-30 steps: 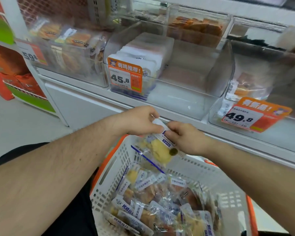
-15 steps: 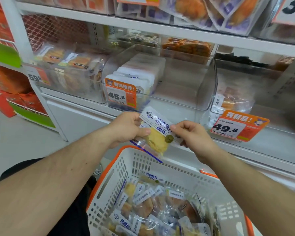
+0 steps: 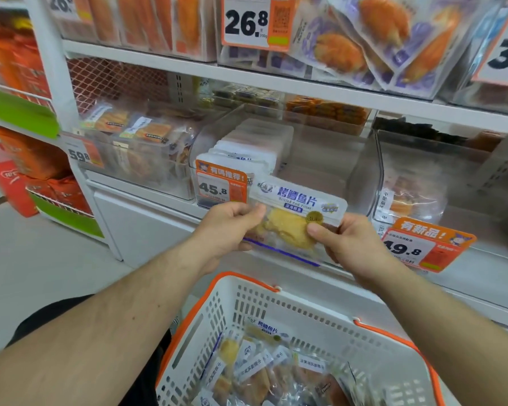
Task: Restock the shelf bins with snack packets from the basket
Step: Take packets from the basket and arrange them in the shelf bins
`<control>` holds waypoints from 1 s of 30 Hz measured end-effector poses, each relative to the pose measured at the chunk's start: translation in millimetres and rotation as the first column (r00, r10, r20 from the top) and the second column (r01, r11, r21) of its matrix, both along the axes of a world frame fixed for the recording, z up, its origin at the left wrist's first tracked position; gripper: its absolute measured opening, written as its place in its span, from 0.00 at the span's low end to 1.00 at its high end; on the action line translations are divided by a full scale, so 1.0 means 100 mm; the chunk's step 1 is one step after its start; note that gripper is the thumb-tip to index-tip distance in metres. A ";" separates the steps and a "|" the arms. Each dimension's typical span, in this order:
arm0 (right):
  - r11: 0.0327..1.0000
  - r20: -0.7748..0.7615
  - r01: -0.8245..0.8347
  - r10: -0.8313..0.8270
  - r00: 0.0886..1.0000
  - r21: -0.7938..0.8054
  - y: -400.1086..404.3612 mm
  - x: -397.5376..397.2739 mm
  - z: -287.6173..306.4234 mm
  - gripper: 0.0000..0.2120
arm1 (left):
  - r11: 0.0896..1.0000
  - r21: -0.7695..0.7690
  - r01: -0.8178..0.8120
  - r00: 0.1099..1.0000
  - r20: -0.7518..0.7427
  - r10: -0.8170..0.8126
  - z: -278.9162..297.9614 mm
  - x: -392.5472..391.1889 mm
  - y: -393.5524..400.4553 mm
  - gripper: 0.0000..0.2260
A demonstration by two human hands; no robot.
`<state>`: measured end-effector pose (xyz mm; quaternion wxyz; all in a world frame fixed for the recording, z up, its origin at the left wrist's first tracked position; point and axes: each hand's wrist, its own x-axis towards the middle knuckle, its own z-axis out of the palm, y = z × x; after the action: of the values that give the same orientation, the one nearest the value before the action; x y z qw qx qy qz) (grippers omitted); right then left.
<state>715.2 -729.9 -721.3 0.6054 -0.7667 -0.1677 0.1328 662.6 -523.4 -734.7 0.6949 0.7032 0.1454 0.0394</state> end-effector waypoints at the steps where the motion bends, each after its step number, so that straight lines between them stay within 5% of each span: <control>1: 0.999 0.085 0.038 -0.039 0.996 0.012 -0.01 0.04 0.10 0.05 | 1.000 -0.006 -0.028 0.999 -0.017 0.028 0.02 0.00 0.01 0.09; 6: 0.988 0.319 0.153 -0.157 0.935 0.038 0.02 0.27 0.41 0.10 | 0.996 -0.006 -0.087 0.995 -0.054 0.087 0.06 0.03 0.02 0.13; 19: 0.873 0.503 0.253 -0.011 0.864 -0.416 0.40 0.53 0.48 0.12 | 0.998 -0.039 -0.050 0.997 -0.065 0.048 0.08 0.04 0.00 0.16; 26: 0.786 0.314 0.139 0.073 0.946 -0.602 0.52 0.67 0.41 0.05 | 1.000 -0.006 -0.006 0.998 -0.068 0.005 0.10 0.04 -0.03 0.17; 30: 0.762 0.163 0.007 0.129 0.978 -0.648 0.57 0.76 0.48 0.09 | 1.000 0.001 0.003 0.997 -0.073 -0.003 0.11 0.04 -0.04 0.17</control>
<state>790.8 -672.7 -673.7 0.2805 -0.9312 -0.1961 0.1252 666.6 -527.0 -723.8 0.6887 0.7048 0.1696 0.0127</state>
